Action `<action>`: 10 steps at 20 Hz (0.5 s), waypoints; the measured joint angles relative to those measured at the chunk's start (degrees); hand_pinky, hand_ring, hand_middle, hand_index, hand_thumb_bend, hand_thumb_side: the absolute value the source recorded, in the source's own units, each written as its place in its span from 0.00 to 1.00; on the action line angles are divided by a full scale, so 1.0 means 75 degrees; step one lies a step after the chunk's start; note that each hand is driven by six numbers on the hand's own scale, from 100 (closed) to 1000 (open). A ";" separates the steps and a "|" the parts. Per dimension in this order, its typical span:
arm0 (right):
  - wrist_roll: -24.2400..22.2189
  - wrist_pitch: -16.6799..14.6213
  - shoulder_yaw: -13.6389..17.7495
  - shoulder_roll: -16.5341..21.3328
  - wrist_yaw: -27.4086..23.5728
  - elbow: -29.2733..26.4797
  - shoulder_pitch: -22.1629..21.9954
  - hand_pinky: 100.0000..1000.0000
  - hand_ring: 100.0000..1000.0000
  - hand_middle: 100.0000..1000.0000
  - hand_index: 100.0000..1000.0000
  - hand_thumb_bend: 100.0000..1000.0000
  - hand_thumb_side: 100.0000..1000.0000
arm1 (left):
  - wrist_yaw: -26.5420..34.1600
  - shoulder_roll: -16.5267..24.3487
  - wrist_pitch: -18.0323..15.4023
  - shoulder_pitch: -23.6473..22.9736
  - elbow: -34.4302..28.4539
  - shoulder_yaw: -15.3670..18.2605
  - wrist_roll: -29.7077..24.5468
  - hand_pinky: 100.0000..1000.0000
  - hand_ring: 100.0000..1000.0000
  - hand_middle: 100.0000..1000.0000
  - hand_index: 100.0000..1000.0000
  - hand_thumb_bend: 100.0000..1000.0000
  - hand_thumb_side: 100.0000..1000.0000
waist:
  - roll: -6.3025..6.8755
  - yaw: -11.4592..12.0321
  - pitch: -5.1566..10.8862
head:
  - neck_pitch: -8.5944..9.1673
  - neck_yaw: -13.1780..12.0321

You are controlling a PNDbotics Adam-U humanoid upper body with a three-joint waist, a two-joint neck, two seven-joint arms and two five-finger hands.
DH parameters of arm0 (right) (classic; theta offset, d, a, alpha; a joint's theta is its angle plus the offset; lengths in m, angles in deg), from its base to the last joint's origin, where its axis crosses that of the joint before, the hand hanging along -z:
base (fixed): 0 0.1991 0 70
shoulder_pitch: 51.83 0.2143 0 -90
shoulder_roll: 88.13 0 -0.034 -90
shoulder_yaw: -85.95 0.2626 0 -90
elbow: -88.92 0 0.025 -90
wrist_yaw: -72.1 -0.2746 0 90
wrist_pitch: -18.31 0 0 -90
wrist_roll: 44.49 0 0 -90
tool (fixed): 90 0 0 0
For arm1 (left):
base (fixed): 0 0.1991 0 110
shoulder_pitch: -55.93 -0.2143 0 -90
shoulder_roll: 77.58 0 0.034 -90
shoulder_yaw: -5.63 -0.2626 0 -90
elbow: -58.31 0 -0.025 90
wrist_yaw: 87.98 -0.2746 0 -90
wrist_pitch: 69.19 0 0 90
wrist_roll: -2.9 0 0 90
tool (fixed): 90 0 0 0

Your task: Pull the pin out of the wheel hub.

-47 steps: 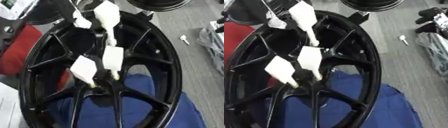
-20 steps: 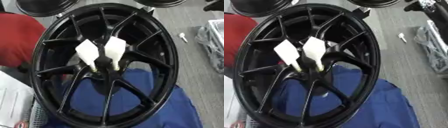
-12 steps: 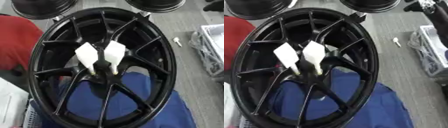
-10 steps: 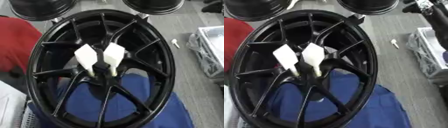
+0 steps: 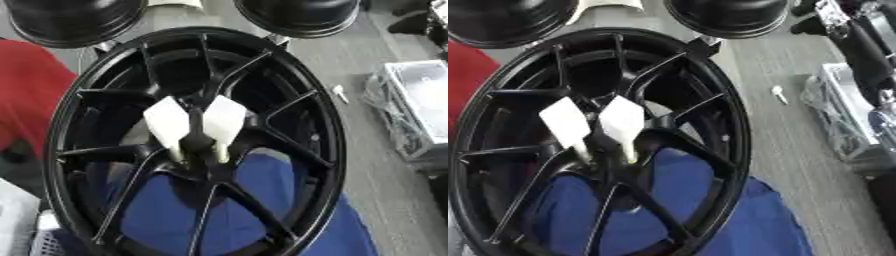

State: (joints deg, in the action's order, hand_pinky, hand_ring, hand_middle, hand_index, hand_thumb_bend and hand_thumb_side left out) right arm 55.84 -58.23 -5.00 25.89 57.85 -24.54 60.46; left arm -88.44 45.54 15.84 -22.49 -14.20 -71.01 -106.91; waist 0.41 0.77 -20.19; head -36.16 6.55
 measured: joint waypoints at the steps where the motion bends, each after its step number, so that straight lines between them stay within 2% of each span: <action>1: 0.0005 -0.0003 0.0002 0.0000 0.0000 0.0000 0.0009 0.82 0.65 0.65 0.77 0.00 0.78 | 0.0003 -0.0042 0.0022 -0.0008 -0.0119 0.0035 0.0018 0.83 0.74 0.68 0.77 0.38 0.52 | -0.0003 0.0004 0.0000 | 0.0001 0.0009; 4: 0.0017 -0.0001 0.0005 0.0000 0.0000 0.0000 0.0018 0.82 0.65 0.65 0.77 0.00 0.77 | 0.0343 -0.0096 0.0038 0.0017 -0.0502 0.0184 0.0435 0.81 0.70 0.64 0.73 0.25 0.53 | -0.0022 0.0019 0.0000 | 0.0001 0.0011; 10: 0.0033 -0.0007 0.0007 0.0000 0.0000 0.0000 0.0111 0.82 0.65 0.65 0.77 0.00 0.76 | 0.2328 -0.0253 0.0135 0.0199 -0.1943 0.0237 0.2689 0.80 0.68 0.61 0.72 0.25 0.57 | -0.0073 0.0007 0.0003 | -0.0007 -0.0051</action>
State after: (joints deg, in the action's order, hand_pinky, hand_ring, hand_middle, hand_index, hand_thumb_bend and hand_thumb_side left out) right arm 56.09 -58.28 -4.95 25.89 57.85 -24.54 61.30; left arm -70.98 43.65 16.85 -21.00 -28.77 -69.23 -86.75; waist -0.14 0.82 -20.17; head -36.21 6.17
